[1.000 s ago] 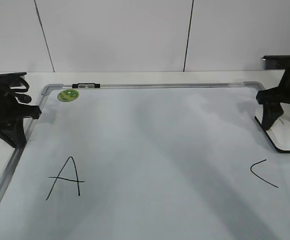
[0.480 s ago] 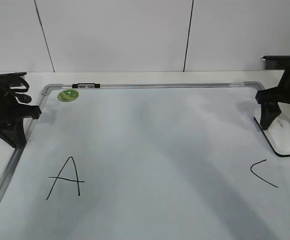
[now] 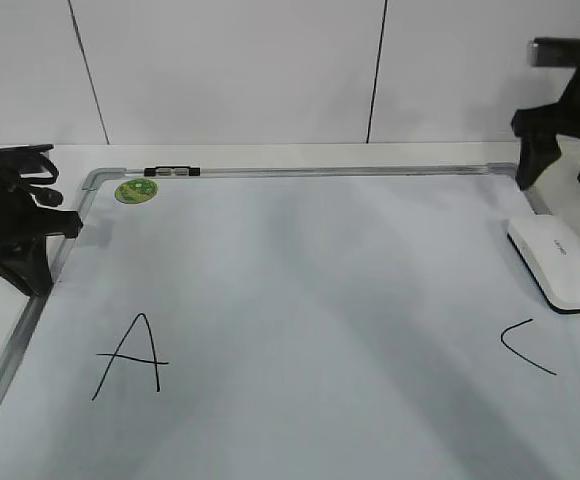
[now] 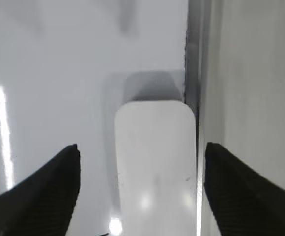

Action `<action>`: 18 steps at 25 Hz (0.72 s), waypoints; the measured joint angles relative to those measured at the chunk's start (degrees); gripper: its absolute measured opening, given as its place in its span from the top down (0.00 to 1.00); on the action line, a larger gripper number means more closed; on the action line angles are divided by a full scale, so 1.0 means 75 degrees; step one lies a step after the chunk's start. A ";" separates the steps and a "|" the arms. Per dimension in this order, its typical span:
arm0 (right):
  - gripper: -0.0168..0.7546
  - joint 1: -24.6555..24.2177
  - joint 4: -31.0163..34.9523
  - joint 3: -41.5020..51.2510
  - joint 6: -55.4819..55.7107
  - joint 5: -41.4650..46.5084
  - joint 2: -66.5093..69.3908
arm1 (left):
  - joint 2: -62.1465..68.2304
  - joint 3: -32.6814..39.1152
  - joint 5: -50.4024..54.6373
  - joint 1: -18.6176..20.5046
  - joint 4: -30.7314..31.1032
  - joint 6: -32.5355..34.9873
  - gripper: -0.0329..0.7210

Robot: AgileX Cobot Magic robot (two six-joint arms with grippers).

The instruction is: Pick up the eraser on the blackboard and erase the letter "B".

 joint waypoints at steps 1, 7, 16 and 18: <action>0.20 0.0000 0.0077 -0.0183 0.0020 0.0000 -0.0017 | 0.0000 0.0000 0.0000 0.0000 0.0000 0.0000 0.91; 0.21 0.0000 0.0513 -0.0339 0.0109 0.0067 -0.0410 | 0.0000 0.0000 -0.0014 0.0000 0.0000 0.0047 0.89; 0.22 0.0000 0.0765 -0.0339 0.0123 0.0098 -0.1242 | -0.0046 0.0000 -0.0060 0.0000 0.0183 0.0113 0.65; 0.22 0.0000 0.0843 -0.0339 0.0123 0.0111 -0.1401 | -0.0059 -0.0013 -0.0060 0.0000 0.0197 0.0121 0.63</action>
